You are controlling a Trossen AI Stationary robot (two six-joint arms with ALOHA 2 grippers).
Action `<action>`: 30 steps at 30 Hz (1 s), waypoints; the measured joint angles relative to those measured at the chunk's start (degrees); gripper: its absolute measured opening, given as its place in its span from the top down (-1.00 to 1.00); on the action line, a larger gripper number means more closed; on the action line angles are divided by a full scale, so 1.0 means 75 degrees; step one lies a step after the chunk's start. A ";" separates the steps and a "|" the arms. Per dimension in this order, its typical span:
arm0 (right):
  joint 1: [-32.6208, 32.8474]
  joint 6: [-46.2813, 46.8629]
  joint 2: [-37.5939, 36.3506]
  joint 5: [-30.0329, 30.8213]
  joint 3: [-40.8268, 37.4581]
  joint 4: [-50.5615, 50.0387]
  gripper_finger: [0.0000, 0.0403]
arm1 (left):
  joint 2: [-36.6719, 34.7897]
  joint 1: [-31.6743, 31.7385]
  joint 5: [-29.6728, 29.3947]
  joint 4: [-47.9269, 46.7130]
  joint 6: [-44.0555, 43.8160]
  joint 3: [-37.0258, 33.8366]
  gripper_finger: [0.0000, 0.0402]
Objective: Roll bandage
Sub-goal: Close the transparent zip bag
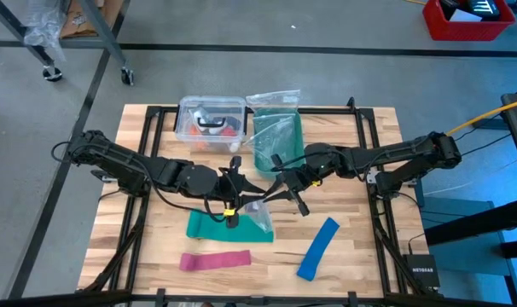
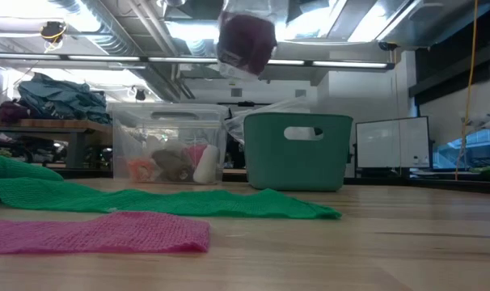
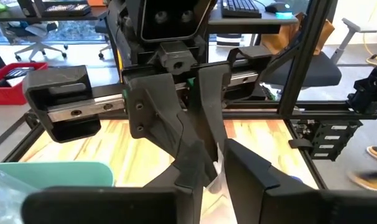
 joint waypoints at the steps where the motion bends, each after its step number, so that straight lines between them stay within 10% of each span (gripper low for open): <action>1: 0.0000 0.0000 0.0000 0.0000 0.0000 0.0006 0.84 | 0.0000 0.0000 0.0000 0.0000 0.0000 0.0000 0.75; 30: -0.0006 0.0067 0.0003 0.0061 -0.0003 0.0182 0.84 | -0.0031 0.0000 -0.0072 -0.0024 0.0458 0.0000 0.99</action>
